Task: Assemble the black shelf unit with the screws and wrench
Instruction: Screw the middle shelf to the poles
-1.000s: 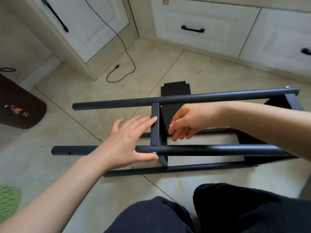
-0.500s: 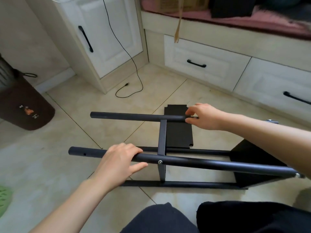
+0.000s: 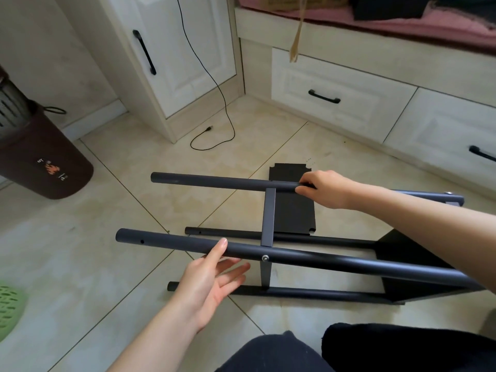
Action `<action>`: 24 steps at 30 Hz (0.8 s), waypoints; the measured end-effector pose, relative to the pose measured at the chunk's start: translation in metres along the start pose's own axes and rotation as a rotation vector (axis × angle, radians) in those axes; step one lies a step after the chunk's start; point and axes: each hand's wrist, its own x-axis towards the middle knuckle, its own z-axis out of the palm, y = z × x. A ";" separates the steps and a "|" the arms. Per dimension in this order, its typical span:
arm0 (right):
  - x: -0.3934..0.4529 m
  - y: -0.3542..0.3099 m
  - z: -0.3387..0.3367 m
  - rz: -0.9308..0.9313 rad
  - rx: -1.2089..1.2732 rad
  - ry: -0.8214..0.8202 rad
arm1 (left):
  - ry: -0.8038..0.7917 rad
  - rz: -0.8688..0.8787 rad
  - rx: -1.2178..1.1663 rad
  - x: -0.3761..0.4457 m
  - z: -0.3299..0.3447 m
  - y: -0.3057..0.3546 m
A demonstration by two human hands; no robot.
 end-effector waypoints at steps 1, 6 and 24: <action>0.000 0.000 0.001 0.005 0.007 -0.002 | -0.021 -0.012 -0.083 0.001 0.004 -0.001; -0.004 -0.003 0.002 0.030 0.016 -0.002 | -0.014 0.030 -0.227 0.002 0.021 -0.002; -0.129 0.055 -0.131 0.119 0.300 0.265 | -0.376 0.537 0.186 -0.072 0.155 0.093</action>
